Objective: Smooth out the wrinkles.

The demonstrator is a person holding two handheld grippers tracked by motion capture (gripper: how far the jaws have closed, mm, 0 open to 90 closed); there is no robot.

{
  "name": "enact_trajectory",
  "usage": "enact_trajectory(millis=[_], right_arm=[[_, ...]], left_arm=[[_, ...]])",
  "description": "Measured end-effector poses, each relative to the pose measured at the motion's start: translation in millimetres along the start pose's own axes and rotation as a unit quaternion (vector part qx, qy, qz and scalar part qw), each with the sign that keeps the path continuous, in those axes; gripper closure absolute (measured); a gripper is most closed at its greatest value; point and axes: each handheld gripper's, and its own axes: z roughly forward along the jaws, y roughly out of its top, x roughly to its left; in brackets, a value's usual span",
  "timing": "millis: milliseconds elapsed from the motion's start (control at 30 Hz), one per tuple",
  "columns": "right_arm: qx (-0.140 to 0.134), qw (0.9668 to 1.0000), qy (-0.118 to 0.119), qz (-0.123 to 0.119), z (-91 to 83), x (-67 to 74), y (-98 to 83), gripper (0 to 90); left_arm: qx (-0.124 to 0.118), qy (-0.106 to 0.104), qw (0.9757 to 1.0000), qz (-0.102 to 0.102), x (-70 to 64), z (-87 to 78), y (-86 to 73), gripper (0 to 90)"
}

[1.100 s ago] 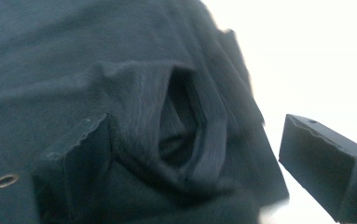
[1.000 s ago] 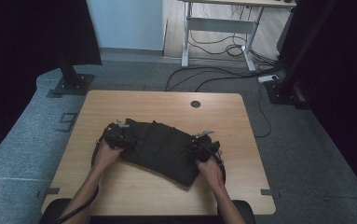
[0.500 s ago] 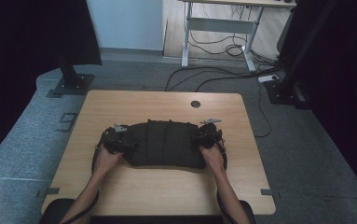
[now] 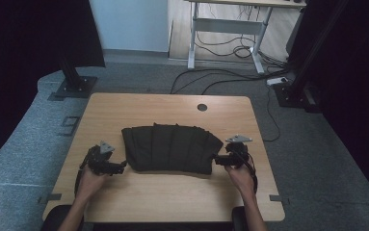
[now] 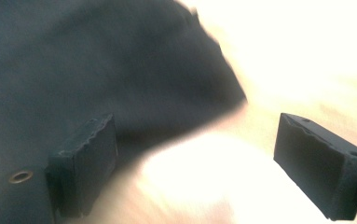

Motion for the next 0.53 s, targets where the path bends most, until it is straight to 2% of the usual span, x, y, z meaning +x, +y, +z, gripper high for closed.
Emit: enact_trajectory(millis=[67, 167, 233, 300, 333, 367, 400, 533], right_arm=[[0.012, 0.9999, -0.004, 0.003, -0.8, -6.0, -14.6, 13.1], [0.026, 0.9996, -0.007, 0.004, 0.0, -13.1, -29.2, 13.1], [0.033, 0.9993, -0.006, 0.015, 3.2, -18.6, -39.7, 12.9], [0.043, 0.9987, -0.008, 0.025, 8.6, -22.1, -47.6, 11.2], [0.035, 0.9989, -0.019, 0.024, 11.9, -22.1, -51.3, 5.7], [0.025, 0.9992, -0.015, 0.026, 14.2, -22.0, -53.7, 0.0], [0.021, 0.9995, -0.015, 0.019, 15.7, -20.4, -55.1, 0.0], [0.021, 0.9992, -0.022, 0.026, 16.8, -18.7, -54.2, 0.0]], left_arm=[[0.010, -0.008, 0.9999, -0.006, -1.4, 1.6, -8.3, 0.0], [0.021, -0.010, 0.9997, 0.003, -5.9, 6.2, -13.5, 0.0], [0.020, -0.020, 0.9996, -0.002, -5.9, 8.0, -13.2, 0.0], [0.017, -0.040, 0.9990, -0.011, -2.8, 10.7, -13.9, 0.0], [0.018, -0.040, 0.9990, -0.010, -2.3, 10.7, -13.8, 0.0], [0.018, -0.041, 0.9990, -0.009, -2.0, 10.7, -13.9, 0.0], [0.018, -0.041, 0.9990, -0.009, -2.0, 10.7, -14.0, 0.0], [0.018, -0.038, 0.9990, -0.012, -2.0, 11.0, -13.8, 0.0]])
